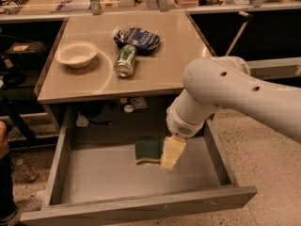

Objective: Pick sponge from top drawer and place on counter

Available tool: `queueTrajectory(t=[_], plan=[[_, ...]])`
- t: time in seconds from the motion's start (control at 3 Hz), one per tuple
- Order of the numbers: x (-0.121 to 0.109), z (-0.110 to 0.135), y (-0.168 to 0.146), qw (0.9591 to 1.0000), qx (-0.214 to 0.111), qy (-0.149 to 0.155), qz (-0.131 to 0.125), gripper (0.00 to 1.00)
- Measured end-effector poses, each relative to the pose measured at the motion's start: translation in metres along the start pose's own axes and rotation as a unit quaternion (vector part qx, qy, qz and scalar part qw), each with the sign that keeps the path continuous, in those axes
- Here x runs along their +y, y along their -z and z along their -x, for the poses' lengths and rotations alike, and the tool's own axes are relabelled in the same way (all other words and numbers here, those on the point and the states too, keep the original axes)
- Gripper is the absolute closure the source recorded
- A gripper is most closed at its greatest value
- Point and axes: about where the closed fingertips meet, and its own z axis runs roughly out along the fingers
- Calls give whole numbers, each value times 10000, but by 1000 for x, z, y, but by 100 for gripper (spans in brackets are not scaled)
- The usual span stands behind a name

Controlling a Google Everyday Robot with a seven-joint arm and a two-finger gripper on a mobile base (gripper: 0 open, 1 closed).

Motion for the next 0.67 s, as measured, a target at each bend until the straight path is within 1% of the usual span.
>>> queueTrajectory(t=[0.67], plan=[[-11, 3, -40, 9999, -93, 16, 110, 0]])
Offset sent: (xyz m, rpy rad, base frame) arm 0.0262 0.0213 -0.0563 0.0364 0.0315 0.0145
